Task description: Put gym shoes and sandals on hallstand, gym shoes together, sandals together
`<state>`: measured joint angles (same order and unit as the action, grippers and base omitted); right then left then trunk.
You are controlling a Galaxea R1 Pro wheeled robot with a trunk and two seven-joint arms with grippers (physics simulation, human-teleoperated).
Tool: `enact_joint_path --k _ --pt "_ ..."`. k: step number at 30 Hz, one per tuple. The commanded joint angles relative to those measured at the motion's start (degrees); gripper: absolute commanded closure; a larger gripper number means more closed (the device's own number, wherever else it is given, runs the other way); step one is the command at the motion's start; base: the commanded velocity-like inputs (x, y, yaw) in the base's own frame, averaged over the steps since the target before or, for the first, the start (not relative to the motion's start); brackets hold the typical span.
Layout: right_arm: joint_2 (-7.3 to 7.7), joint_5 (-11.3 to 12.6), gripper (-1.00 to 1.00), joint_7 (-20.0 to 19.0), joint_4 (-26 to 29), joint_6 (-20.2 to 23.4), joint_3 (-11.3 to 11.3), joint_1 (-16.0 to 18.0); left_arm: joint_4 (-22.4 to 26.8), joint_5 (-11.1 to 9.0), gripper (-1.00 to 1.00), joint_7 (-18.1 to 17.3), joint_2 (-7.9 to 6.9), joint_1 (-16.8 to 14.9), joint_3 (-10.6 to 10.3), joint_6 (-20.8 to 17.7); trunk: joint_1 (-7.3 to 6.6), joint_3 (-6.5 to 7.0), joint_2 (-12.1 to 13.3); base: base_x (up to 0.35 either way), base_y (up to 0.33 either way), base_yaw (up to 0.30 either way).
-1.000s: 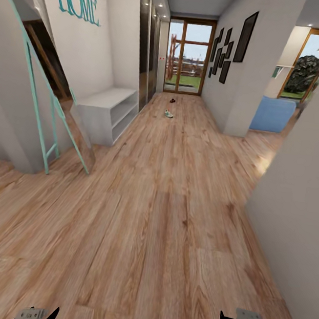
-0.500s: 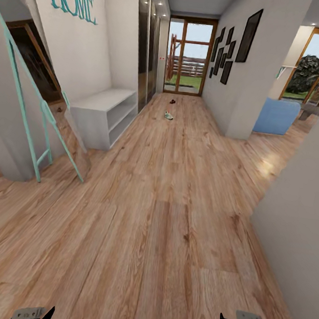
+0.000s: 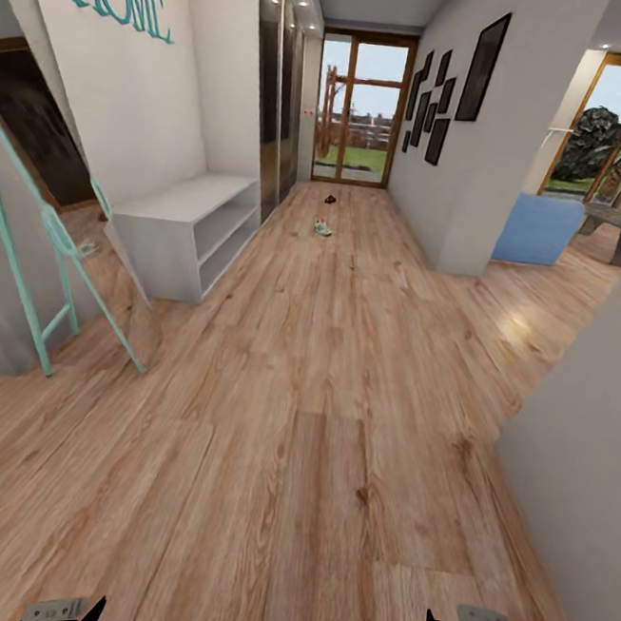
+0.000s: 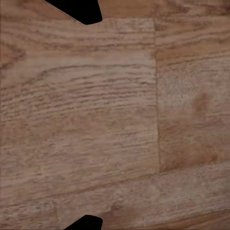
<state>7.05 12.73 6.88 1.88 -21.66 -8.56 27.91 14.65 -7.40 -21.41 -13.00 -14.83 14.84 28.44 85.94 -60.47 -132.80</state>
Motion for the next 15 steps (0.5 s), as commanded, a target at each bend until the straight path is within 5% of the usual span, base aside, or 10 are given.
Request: enact_joint_path --k 1,15 --pt "-0.12 0.44 -1.0 0.15 -0.04 -0.14 -0.49 0.04 -0.06 -0.6 -1.0 -0.56 -0.01 -0.02 0.1 -0.04 0.03 -0.03 -0.02 0.339 0.0 -0.216" --pt "-1.32 0.34 -1.0 0.15 -0.04 -0.14 -0.49 0.04 -0.06 -0.6 -1.0 -0.54 -0.03 -0.02 0.1 -0.03 0.03 0.23 -0.02 0.339 0.0 -0.224"
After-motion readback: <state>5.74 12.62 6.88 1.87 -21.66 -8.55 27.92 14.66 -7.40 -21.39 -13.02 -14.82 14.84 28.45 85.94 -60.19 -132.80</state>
